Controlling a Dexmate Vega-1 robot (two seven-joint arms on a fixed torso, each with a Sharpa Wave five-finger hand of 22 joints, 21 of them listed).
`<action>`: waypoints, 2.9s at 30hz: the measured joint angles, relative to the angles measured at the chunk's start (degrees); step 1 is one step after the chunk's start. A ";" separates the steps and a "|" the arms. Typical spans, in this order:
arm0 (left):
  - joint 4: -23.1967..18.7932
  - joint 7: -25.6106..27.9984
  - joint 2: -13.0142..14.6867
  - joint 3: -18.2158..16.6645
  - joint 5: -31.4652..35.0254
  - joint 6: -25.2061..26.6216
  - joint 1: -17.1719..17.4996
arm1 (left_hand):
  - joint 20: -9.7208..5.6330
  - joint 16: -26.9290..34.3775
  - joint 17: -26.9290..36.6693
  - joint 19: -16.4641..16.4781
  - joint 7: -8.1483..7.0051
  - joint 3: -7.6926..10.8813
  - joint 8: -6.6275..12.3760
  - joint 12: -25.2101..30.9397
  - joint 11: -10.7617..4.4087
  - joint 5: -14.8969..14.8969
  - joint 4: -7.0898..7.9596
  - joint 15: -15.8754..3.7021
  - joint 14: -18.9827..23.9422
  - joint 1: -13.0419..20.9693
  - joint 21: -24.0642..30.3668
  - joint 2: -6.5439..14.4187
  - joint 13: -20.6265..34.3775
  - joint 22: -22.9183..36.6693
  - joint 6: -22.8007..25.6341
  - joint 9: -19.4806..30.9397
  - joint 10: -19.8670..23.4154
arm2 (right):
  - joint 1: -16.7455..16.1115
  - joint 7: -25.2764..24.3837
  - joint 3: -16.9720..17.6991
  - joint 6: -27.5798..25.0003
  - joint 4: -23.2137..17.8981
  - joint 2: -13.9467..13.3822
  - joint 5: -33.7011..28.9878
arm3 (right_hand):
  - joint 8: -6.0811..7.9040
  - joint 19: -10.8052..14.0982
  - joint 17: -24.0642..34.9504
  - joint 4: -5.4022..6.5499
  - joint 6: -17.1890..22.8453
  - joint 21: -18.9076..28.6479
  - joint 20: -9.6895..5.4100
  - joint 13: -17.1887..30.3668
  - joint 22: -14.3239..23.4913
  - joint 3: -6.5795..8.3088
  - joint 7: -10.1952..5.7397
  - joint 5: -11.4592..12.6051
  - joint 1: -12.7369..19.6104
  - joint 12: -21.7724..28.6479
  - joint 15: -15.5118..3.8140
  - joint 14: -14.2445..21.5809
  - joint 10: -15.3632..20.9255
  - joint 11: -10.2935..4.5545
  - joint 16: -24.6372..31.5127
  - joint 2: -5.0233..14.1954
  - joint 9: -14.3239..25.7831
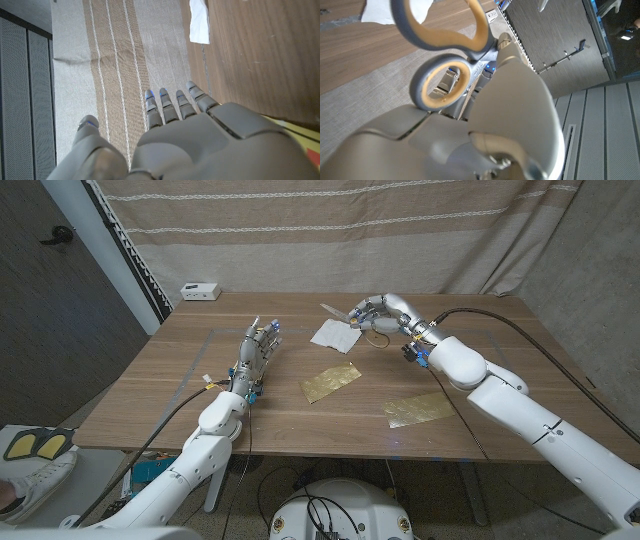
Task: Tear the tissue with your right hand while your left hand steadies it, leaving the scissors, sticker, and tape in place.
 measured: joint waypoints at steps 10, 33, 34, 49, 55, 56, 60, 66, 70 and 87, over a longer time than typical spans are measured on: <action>-1.72 -0.80 1.05 -0.40 -1.06 1.39 0.08 | 0.00 0.00 0.00 0.00 0.00 0.00 0.00 0.00 0.00 0.00 0.00 0.00 0.00 0.32 0.00 0.32 0.00 0.00 0.00 0.00 0.00 | 0.23 -2.18 -0.08 1.05 1.15 3.58 5.85 | -0.44 0.01 0.06 0.02 0.52 0.22 0.00 0.00 0.00 0.01 0.52 -0.22 0.00 -0.04 -0.01 0.01 0.00 -0.01 0.00 0.00 0.00; -6.17 1.81 1.19 0.13 -0.71 4.08 0.81 | 0.00 0.00 0.00 0.00 0.31 -0.47 0.00 0.00 -0.31 -0.01 0.00 -0.23 0.23 0.32 0.00 0.32 -0.01 0.00 0.93 0.00 0.31 | -0.49 -3.63 0.23 9.88 8.12 12.19 17.87 | -1.62 -0.20 -0.42 0.02 1.32 1.11 -0.21 -0.51 -0.27 0.01 0.72 -0.71 0.24 -0.47 -0.08 0.09 0.51 0.09 -0.06 -0.24 0.01; -6.40 1.99 1.04 0.31 -0.60 4.16 0.81 | 0.00 0.00 0.00 0.00 0.31 -0.47 0.00 0.00 -0.31 -0.01 0.00 -0.32 0.32 0.32 0.00 0.32 0.00 0.00 0.93 0.00 0.31 | -0.58 -3.59 0.25 10.76 8.46 12.56 18.76 | -1.62 -0.34 -0.43 0.02 1.32 1.11 -0.07 -0.51 -0.27 0.01 0.72 -0.71 0.24 -0.47 -0.08 0.09 0.51 0.09 -0.06 -0.24 0.01; -5.94 5.25 -2.47 1.21 1.76 1.26 0.61 | 0.00 0.67 -0.02 1.45 -0.51 -1.50 0.63 0.89 -0.52 0.95 0.08 -0.20 2.48 0.31 0.00 0.31 -0.01 0.00 2.15 0.00 3.78 | -0.13 -1.43 0.17 16.10 12.96 16.63 24.11 | -2.26 -0.62 -0.69 0.02 1.32 1.11 0.22 -0.52 -0.26 0.01 0.72 -1.12 0.31 -0.65 -0.08 0.09 0.51 0.08 -0.11 -0.31 0.02; -5.92 5.50 -2.96 1.89 2.22 1.77 -0.25 | 0.00 0.67 -0.02 1.44 0.87 -1.74 1.37 0.88 -0.79 1.19 -0.16 -0.21 3.09 0.31 0.00 0.31 -0.01 0.00 4.59 0.13 4.12 | 0.23 0.61 0.14 17.13 14.41 17.78 28.01 | -2.27 -0.94 -0.97 0.03 1.31 1.11 -0.10 -0.67 -0.26 0.01 0.72 -1.33 0.31 -0.67 -0.08 0.09 0.51 0.08 -0.12 -0.31 0.02; -5.92 5.49 -2.96 1.89 2.34 2.07 -0.25 | 0.00 0.67 -0.02 1.44 1.02 -1.74 1.51 0.89 -0.58 1.30 -0.16 -0.21 3.09 0.31 0.00 0.31 -0.01 0.00 4.98 0.14 4.33 | 0.26 0.61 0.15 17.13 14.68 17.99 28.01 | -2.48 -0.94 -0.97 0.03 1.31 1.11 -0.10 -0.68 -0.26 0.01 0.72 -1.37 0.31 -0.67 -0.08 0.09 0.51 0.08 -0.12 -0.31 0.02; -6.01 5.55 -2.93 2.34 2.87 3.00 -0.80 | 0.00 0.67 -0.02 1.44 1.03 -1.74 1.52 1.44 -1.05 1.30 -0.16 -0.12 3.61 0.73 0.00 0.73 -0.01 0.00 5.12 0.13 6.37 | 0.43 1.67 0.37 17.34 15.73 18.90 30.07 | -2.48 -0.93 -0.99 0.09 1.31 1.11 -0.10 -0.69 -0.26 -0.06 0.72 -1.38 0.31 -0.70 -0.08 0.09 0.51 0.08 -0.12 -0.31 0.03; -6.79 5.97 -2.93 3.27 3.83 3.83 -1.88 | 0.00 0.67 -0.02 1.44 0.33 -0.65 2.23 1.55 -1.55 1.30 -1.24 -0.11 3.60 3.39 0.00 2.44 0.16 0.00 7.45 0.41 7.69 | 0.81 4.36 0.76 17.49 16.87 19.99 35.22 | -2.68 -0.96 -1.15 0.10 1.31 1.53 -0.07 -0.70 -0.25 -0.06 0.72 -1.59 0.31 -0.71 -0.07 0.51 0.51 0.07 -0.34 -0.31 0.03; -7.32 6.19 -3.02 3.73 4.41 4.13 -2.38 | -0.22 0.67 -0.02 1.22 0.22 0.46 3.64 1.55 -1.64 1.30 -2.03 -0.11 3.60 6.15 0.00 3.09 0.30 0.00 11.11 0.76 7.78 | 1.37 6.08 1.10 17.49 17.95 20.86 37.92 | -2.89 -1.24 -1.19 0.10 1.31 1.55 0.21 -0.75 -0.25 -0.06 0.72 -1.60 0.31 -0.88 -0.07 0.51 0.87 -0.29 -0.35 -0.31 0.03; -8.47 6.28 -3.39 4.57 5.07 4.29 -3.10 | -0.11 0.45 -0.01 4.83 3.94 4.29 5.95 0.95 -2.27 1.29 -3.16 -0.31 3.19 22.24 0.67 -0.51 0.57 0.02 16.36 1.99 7.59 | 3.52 11.69 1.53 14.85 21.41 23.11 45.28 | -3.33 -1.23 -1.46 0.10 1.31 1.99 0.21 -0.76 -0.24 -0.06 0.72 -1.39 0.31 -1.14 -0.07 0.51 1.21 -0.64 -0.45 -0.31 0.03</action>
